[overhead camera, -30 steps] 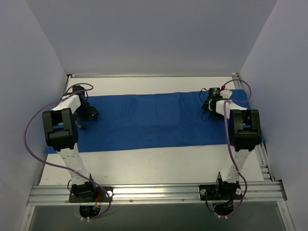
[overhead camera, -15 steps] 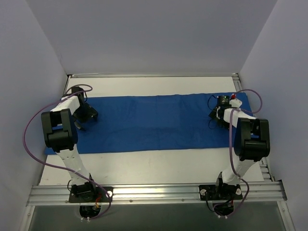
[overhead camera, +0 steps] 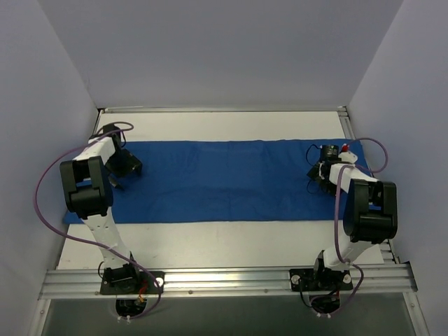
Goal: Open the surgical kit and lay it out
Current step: Open the surgical kit at the center of the board.
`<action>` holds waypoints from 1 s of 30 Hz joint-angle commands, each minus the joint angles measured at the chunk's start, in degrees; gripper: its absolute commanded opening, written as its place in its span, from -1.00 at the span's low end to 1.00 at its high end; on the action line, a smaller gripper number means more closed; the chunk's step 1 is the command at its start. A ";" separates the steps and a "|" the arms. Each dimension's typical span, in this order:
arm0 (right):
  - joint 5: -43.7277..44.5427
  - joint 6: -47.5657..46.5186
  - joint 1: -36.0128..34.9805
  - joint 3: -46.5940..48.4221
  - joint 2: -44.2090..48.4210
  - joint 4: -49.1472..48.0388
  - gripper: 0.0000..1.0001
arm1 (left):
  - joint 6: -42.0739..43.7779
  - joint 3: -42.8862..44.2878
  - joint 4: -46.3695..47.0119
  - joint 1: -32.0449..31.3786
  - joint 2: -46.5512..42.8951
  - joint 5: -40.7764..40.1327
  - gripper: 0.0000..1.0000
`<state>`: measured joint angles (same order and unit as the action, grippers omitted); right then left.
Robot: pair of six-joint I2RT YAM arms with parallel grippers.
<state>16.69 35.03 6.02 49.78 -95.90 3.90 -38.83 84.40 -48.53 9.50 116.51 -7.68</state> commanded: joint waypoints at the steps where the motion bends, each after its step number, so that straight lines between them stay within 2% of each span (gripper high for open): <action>1: 1.68 -0.05 1.80 -3.90 -0.87 16.22 0.72 | -0.10 1.37 -2.18 1.75 2.67 -4.71 0.88; 7: 2.73 -0.31 1.10 1.19 1.32 17.89 0.73 | -4.31 5.94 -4.99 1.67 0.13 -4.97 0.88; 13: 4.66 -4.34 -2.59 10.85 2.47 17.46 0.76 | -11.25 17.53 -11.92 -1.40 1.00 -9.27 0.88; 21: 2.65 -10.85 -9.35 16.93 0.10 13.07 0.79 | -14.52 38.71 -19.84 -9.49 11.27 -9.98 0.89; 25: 1.07 -14.19 -11.03 17.81 0.01 10.08 0.78 | -15.75 53.19 -24.32 -15.02 18.13 -10.16 0.91; 28: -0.86 -15.69 -12.34 18.07 0.01 8.24 0.78 | -15.75 60.32 -25.91 -18.53 22.44 -11.03 0.94; 30: -1.83 -17.00 -13.22 18.25 -0.17 7.61 0.78 | -15.58 62.11 -25.21 -20.12 24.29 -11.56 1.00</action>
<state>16.25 21.23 -5.91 65.80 -95.68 13.08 -53.43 141.21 -70.41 -8.49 139.81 -17.26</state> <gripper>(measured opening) 0.888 0.984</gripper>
